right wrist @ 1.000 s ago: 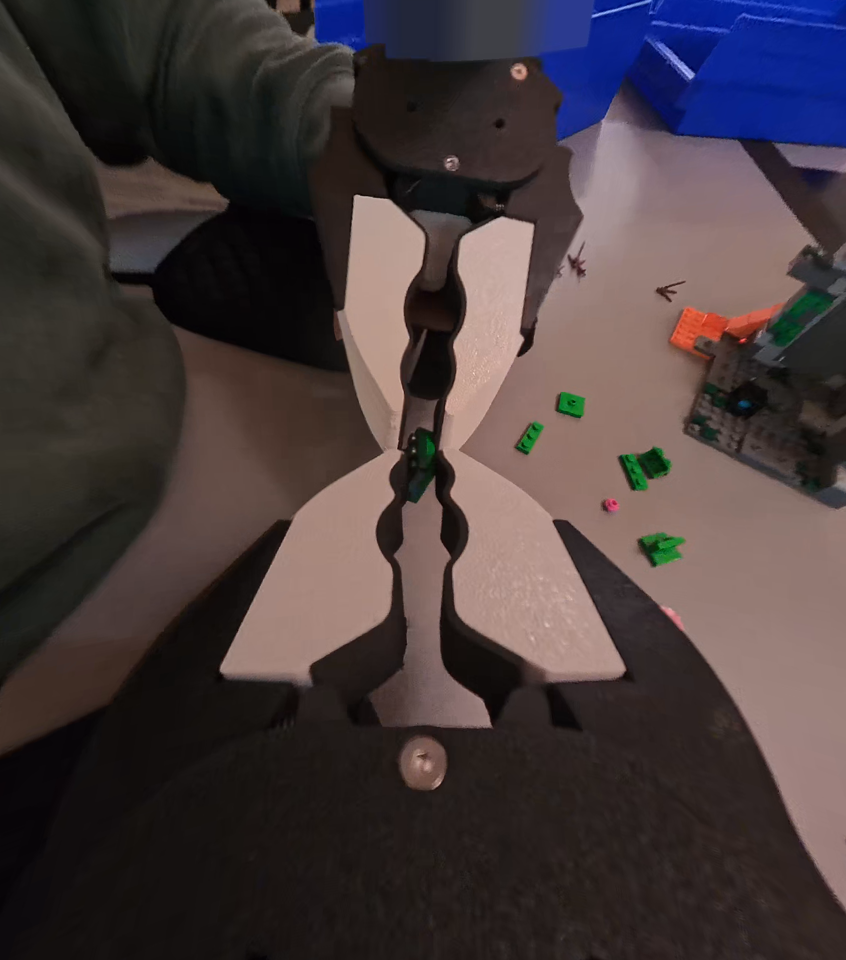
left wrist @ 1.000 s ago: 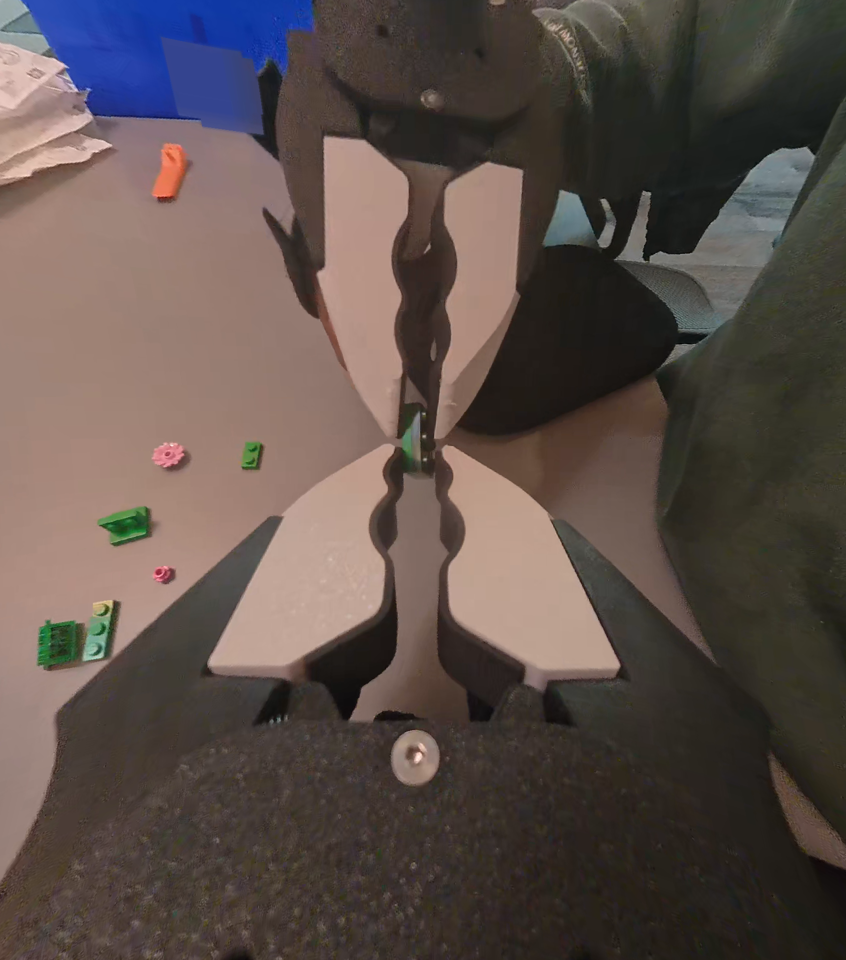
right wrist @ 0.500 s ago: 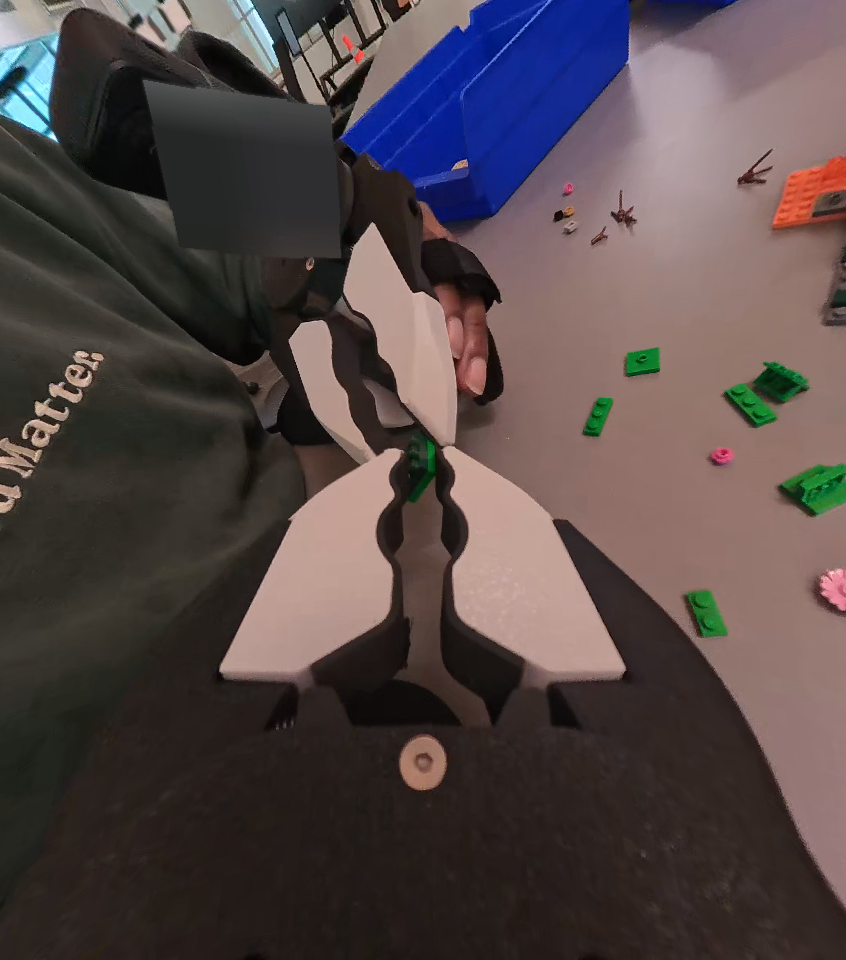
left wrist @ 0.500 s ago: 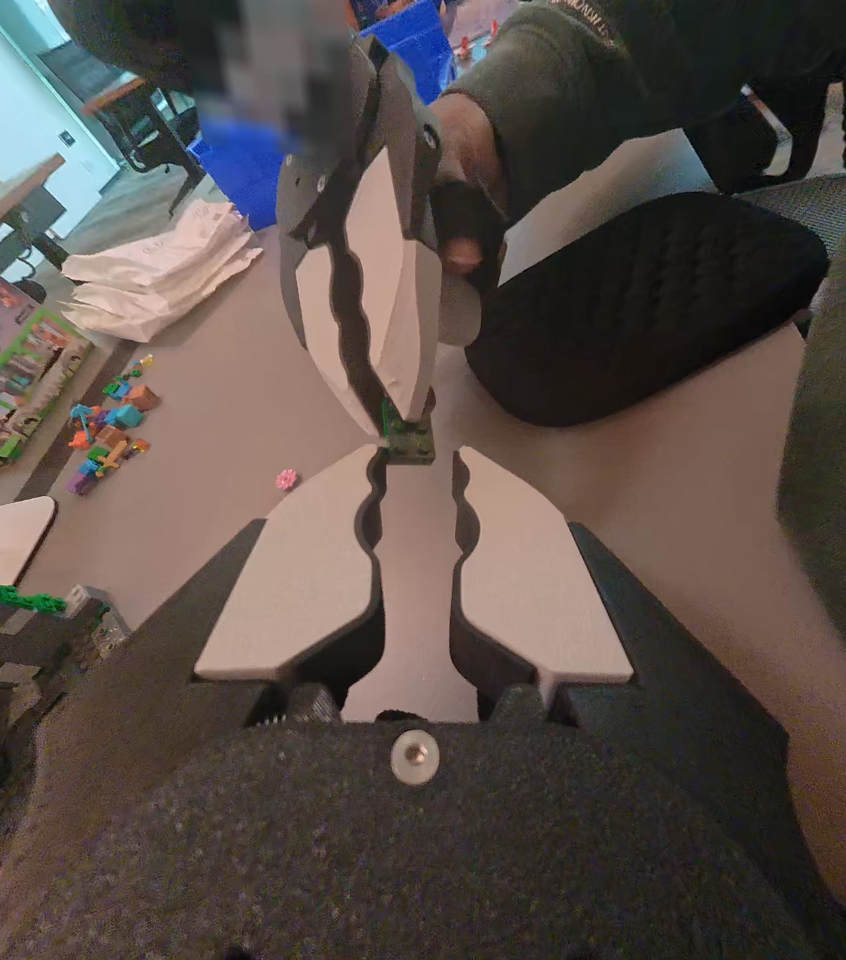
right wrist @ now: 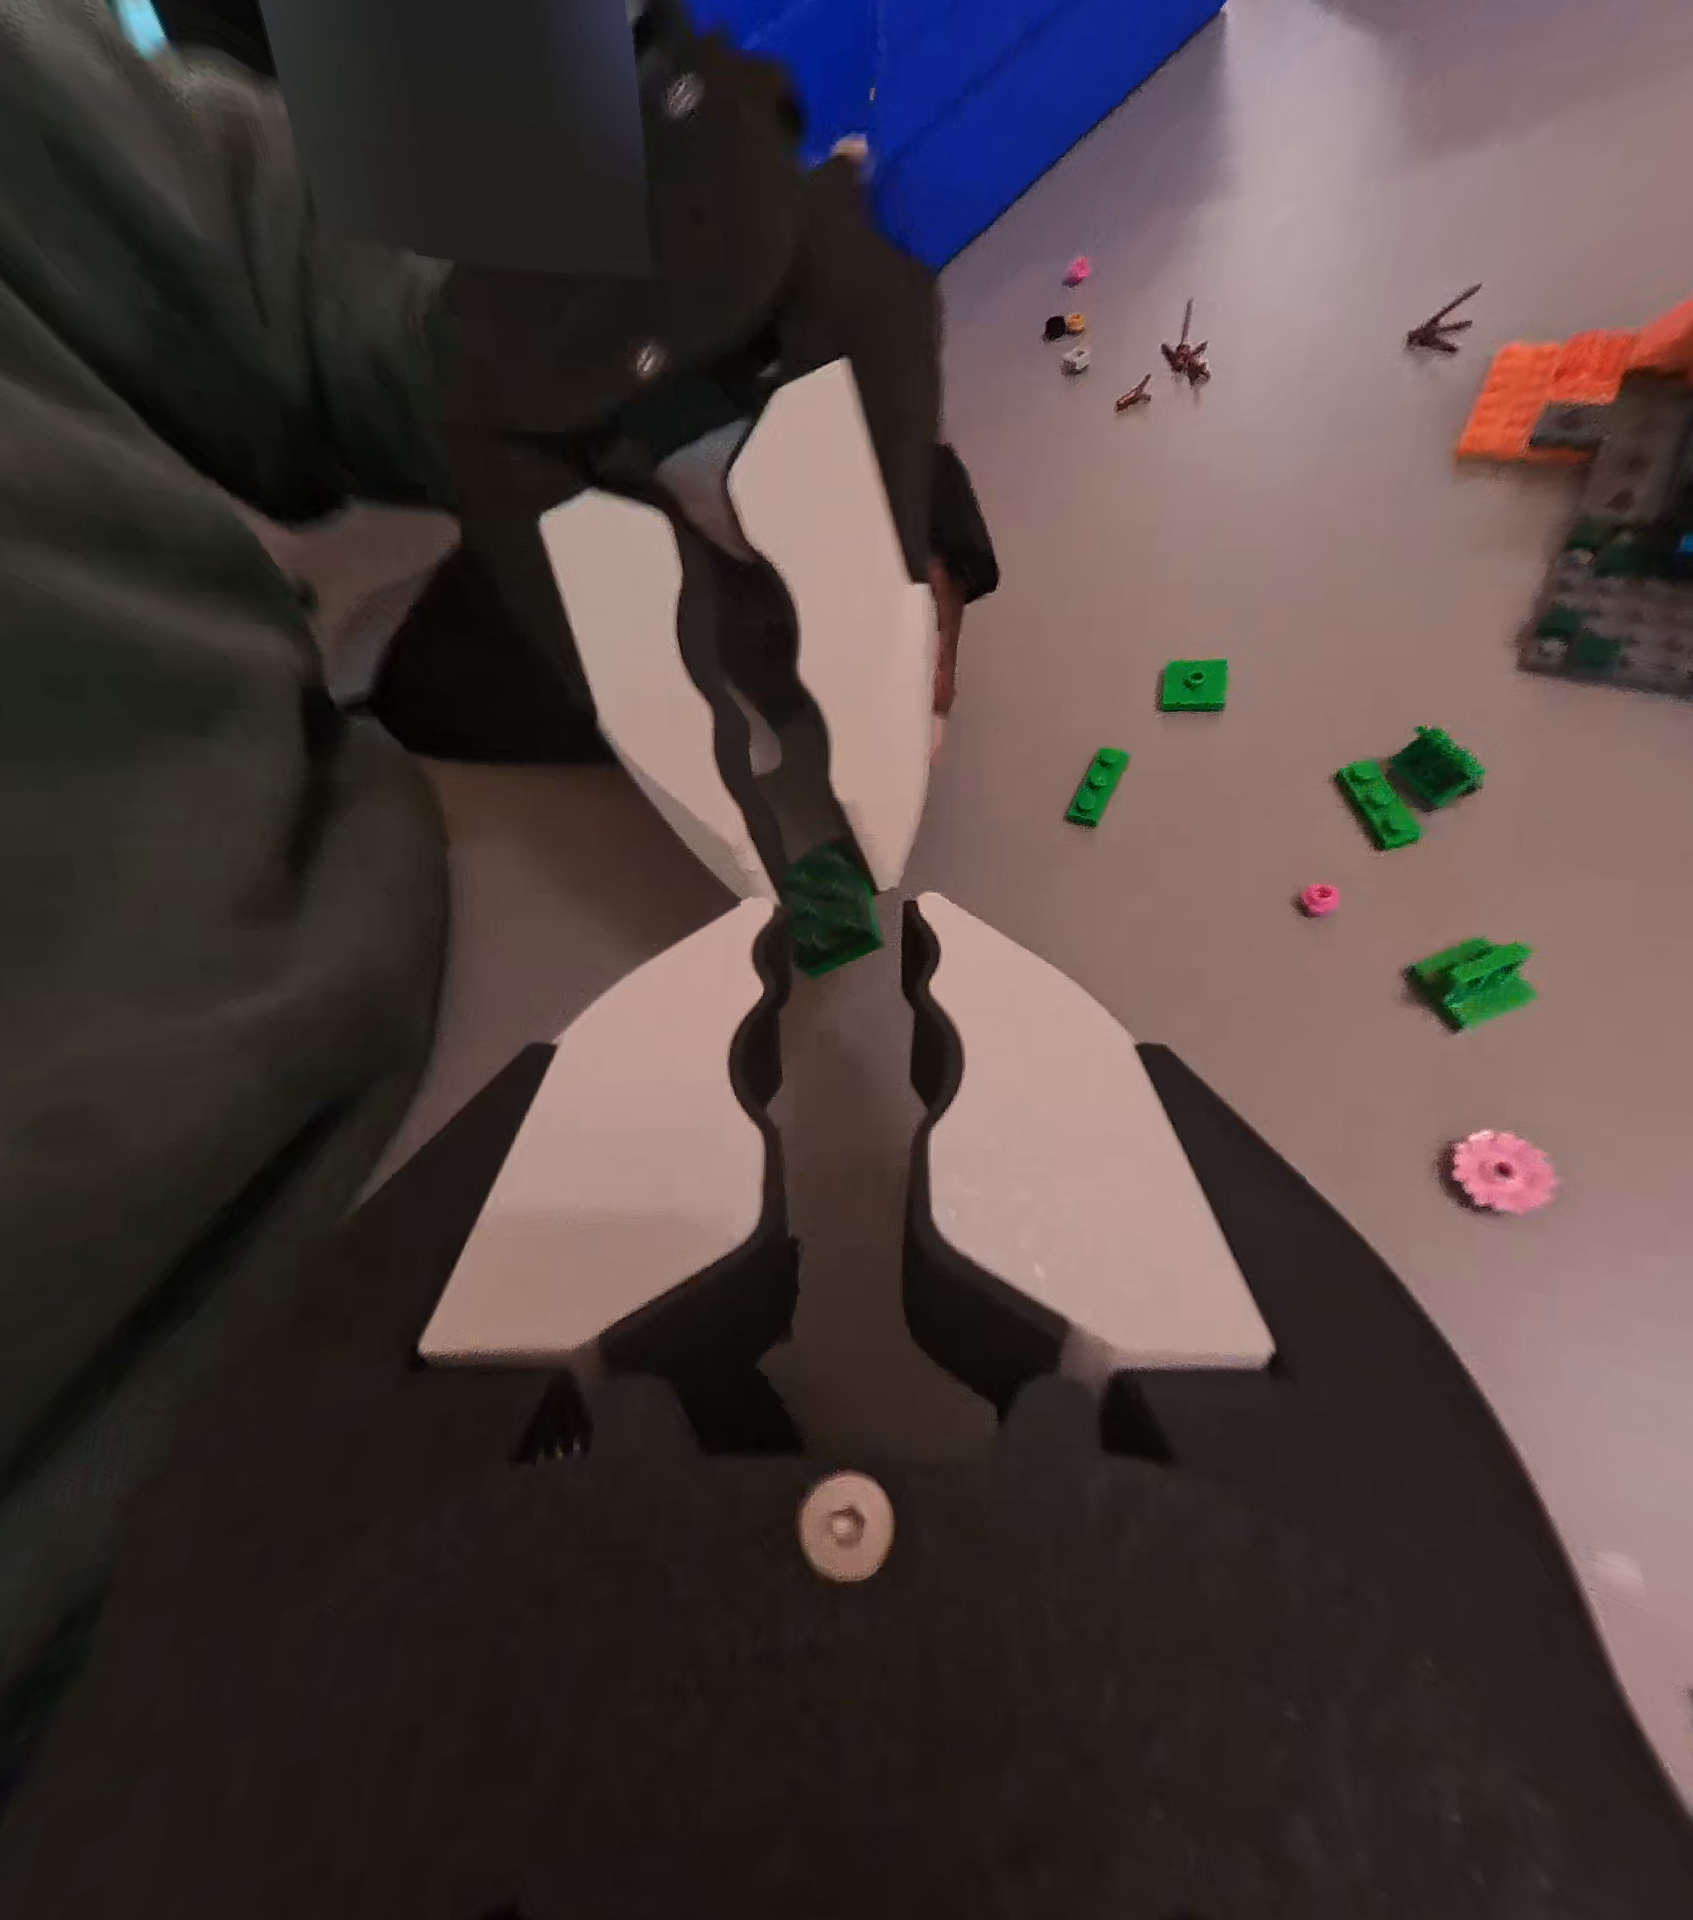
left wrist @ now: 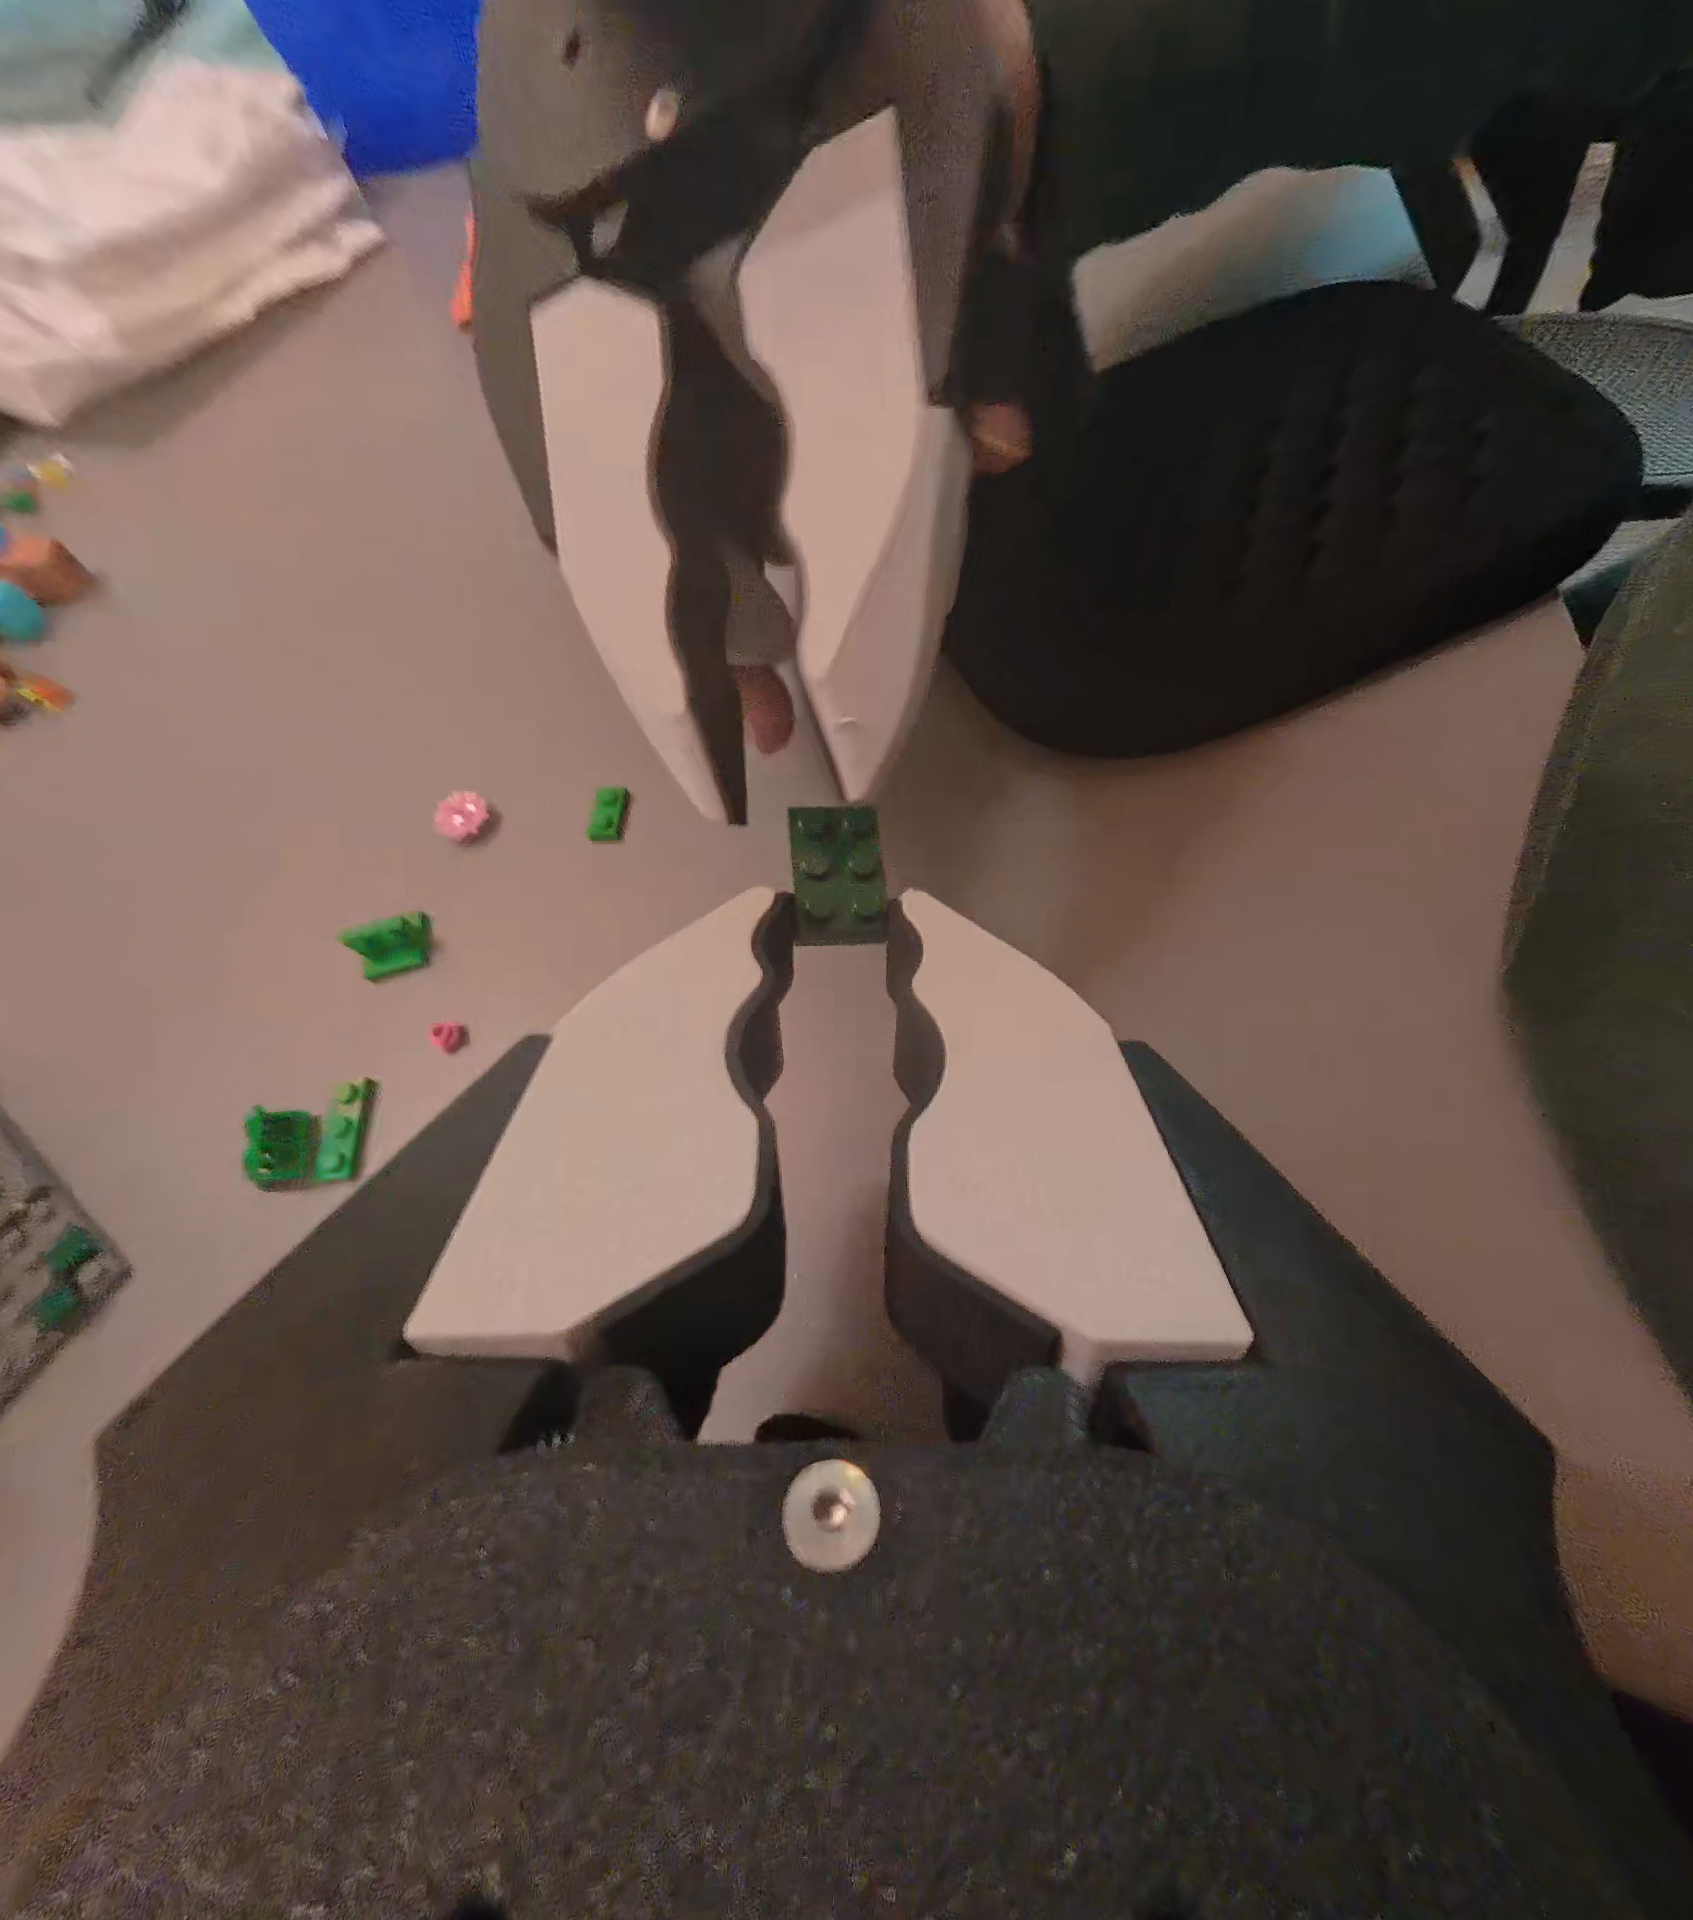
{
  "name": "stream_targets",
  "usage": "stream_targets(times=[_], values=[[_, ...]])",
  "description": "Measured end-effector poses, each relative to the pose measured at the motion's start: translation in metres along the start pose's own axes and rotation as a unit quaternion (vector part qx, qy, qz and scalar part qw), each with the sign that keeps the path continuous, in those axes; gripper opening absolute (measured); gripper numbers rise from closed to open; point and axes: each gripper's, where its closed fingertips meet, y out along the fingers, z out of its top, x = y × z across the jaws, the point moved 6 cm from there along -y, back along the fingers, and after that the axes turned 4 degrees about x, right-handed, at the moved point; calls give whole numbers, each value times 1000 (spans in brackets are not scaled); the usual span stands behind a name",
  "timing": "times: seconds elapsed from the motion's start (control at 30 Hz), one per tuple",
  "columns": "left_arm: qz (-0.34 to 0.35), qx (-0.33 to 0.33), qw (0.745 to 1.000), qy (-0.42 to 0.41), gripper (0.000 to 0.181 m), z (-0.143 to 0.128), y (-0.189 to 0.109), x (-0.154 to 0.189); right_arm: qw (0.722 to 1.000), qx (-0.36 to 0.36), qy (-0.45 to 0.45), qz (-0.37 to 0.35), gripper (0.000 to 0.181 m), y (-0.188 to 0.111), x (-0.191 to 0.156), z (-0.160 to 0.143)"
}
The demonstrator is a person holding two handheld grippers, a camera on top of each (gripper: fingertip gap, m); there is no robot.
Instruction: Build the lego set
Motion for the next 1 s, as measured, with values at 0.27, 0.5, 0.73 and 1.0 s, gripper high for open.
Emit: stream_targets(times=[0.27, 0.5, 0.73, 1.0], values=[[-38, -50, 998, -23, 17, -9, 11, -6, 964, -151, -206, -68, 17, 17, -4, -12], [-34, -38, 998, -33, 21, -9, 8, -10, 961, -196, -186, -50, 16, 16, 2, -9], [23, -6, 999, -47, 25, -13, -13, -24, 948, -258, -185, -25, 16, 25, 12, -12], [61, 0, 997, -50, 22, -25, -24, -31, 935, -295, -196, -7, 16, 38, 15, -14]])
